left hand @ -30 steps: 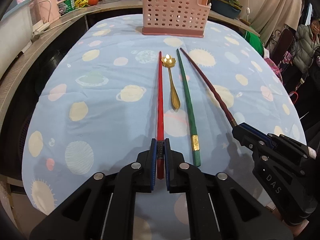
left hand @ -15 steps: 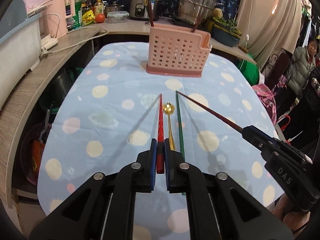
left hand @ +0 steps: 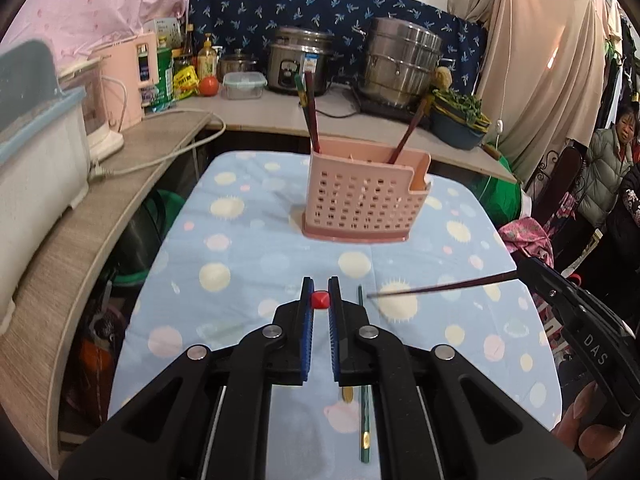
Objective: Organize utensils
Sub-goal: 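Lift both chopsticks and lower them into the pink basket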
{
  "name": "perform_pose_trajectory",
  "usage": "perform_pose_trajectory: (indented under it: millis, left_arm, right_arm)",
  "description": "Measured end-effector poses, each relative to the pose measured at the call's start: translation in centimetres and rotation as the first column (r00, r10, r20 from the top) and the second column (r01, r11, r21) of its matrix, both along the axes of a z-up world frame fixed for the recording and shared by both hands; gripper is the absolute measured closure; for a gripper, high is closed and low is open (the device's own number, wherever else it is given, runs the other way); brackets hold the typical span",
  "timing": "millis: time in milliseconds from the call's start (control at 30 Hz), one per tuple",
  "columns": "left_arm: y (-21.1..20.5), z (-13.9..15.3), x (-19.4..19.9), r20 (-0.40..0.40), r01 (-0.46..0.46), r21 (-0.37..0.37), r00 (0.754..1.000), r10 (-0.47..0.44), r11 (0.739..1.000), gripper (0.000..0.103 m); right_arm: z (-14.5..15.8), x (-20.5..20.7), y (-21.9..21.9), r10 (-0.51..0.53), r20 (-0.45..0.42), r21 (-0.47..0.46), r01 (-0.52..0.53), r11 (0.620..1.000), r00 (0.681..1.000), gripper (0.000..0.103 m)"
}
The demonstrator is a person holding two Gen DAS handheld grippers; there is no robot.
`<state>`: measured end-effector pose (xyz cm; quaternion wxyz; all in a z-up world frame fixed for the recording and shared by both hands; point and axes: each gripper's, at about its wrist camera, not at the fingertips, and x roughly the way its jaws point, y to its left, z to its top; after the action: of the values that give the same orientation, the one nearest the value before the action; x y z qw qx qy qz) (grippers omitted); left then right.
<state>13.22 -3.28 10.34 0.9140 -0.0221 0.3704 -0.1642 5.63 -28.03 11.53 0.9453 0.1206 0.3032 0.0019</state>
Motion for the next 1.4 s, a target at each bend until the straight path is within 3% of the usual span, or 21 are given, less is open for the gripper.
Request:
perform_pose_trajectory:
  millis: [567,1067,1267,1400]
  left_arm:
    - [-0.9,6.4,5.4,0.111,-0.015,-0.056,0.994,0.021,0.998,0.096]
    - [-1.4,14.7,9.2,0.279,-0.042,-0.13,0.957,0.077,0.991,0.096]
    - [-2.5,16.3,11.0,0.344,-0.048,-0.122,0.935,0.088,0.991,0.096]
    - [-3.2,15.9,12.8,0.344,-0.051,-0.117,0.935,0.089,0.992,0.096]
  right_arm:
    - [5.2,5.1,-1.6,-0.003,0.098,0.054,-0.002,0.999,0.995,0.096]
    - [12.2,9.7,-4.4,-0.076,0.265,0.097,0.051,0.994,0.961,0.096]
    - [13.5,12.3,-5.2,-0.096,0.298,0.107,0.066,0.992,0.95,0.096]
    - [13.1,14.1,-5.4,-0.098,0.292,0.091,0.074,0.993,0.951,0.096]
